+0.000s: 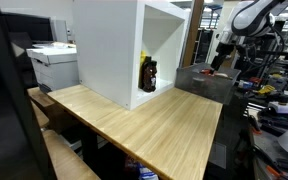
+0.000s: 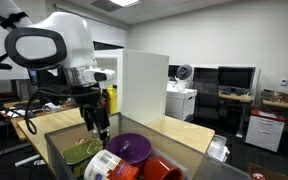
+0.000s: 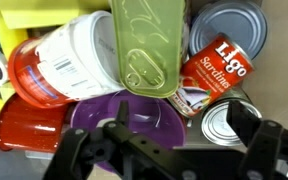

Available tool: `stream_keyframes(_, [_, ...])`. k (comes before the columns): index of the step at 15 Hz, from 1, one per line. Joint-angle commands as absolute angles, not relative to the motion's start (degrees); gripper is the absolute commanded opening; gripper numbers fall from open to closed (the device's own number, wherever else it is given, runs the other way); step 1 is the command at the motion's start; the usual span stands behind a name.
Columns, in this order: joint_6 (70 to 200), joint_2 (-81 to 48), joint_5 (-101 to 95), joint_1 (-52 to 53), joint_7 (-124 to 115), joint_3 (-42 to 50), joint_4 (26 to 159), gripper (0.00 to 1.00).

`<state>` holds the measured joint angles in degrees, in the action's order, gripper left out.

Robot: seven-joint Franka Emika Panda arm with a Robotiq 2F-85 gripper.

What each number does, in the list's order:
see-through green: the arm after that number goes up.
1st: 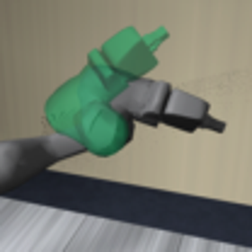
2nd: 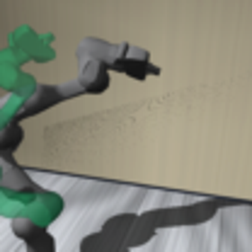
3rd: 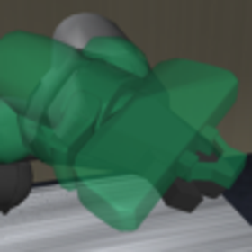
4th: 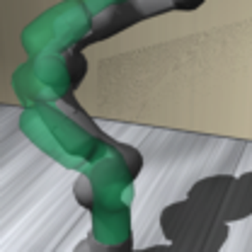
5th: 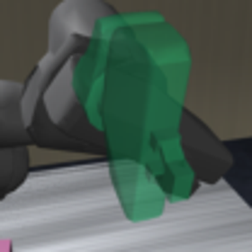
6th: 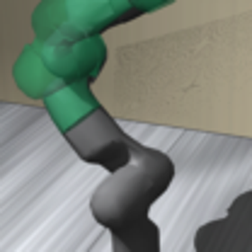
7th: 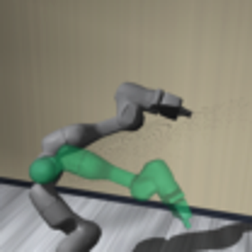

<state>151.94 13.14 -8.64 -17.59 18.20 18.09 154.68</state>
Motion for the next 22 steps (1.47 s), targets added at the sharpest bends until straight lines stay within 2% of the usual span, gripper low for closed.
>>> stream_keyframes(1, [151.9, 15.2, -15.5, -22.0, 8.5, 16.3, 155.9, 1.0])
stream_keyframes(5, [148.0, 16.2, -18.0, -24.4, 3.3, 16.8, 155.7, 1.0])
stream_keyframes(9, [140.4, 16.1, -10.8, -22.9, 8.0, 20.4, 155.4, 1.0])
stream_keyframes(22, [138.7, 11.7, -4.0, -21.3, 20.8, 25.0, 155.9, 1.0])
